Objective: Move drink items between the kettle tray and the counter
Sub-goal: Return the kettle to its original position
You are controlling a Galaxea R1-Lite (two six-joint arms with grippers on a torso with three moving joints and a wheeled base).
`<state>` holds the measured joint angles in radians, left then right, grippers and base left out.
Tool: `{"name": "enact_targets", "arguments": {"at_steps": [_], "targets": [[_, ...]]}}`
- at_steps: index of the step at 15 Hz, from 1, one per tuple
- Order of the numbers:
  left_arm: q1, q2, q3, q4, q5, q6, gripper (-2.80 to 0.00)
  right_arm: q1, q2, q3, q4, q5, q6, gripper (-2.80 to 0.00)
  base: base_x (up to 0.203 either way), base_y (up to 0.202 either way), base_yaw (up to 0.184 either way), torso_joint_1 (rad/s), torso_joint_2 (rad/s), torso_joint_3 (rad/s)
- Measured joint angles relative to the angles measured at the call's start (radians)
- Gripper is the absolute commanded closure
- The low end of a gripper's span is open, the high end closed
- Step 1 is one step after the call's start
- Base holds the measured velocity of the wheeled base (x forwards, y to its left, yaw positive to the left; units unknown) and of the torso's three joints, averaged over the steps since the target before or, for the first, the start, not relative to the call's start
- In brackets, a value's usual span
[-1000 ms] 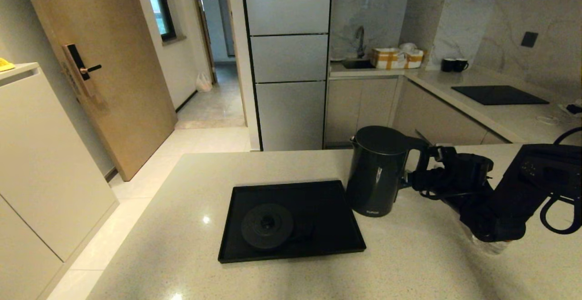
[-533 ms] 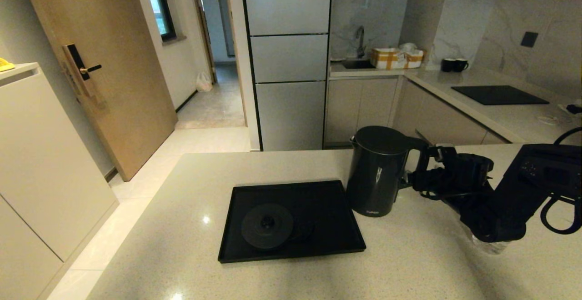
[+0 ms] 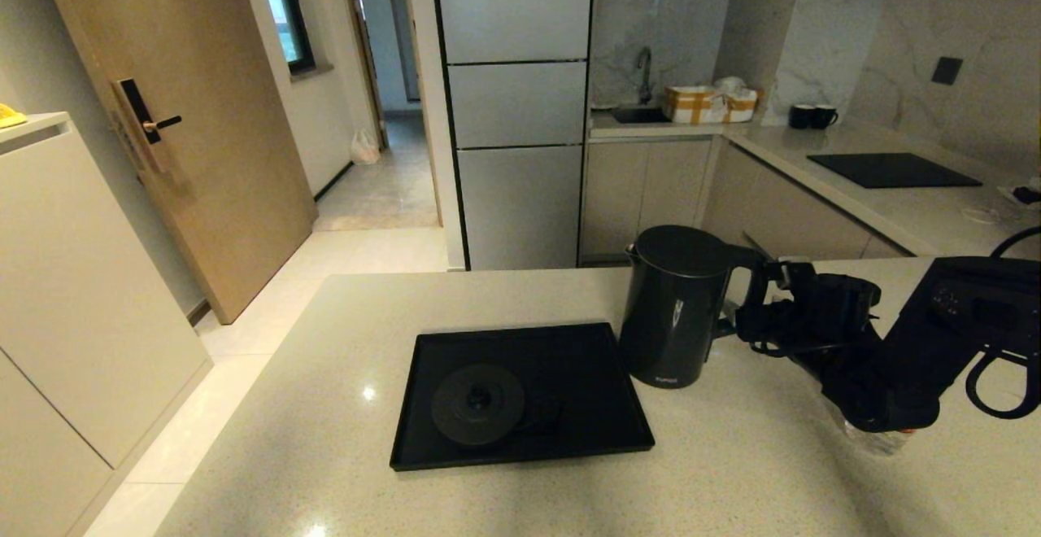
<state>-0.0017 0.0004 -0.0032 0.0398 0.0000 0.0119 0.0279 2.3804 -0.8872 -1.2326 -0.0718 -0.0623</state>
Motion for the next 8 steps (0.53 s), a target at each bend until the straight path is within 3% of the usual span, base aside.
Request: {"name": "enact_targets", "arguments": {"at_steps": [8], "targets": [[0.000,0.000,0.000,0.000,0.000,0.000,0.00,0.002,0.002,-0.004,-0.003,-0.011,0.001,0.00,0.000,0.000,0.000,0.000,0.00,0.000]]}}
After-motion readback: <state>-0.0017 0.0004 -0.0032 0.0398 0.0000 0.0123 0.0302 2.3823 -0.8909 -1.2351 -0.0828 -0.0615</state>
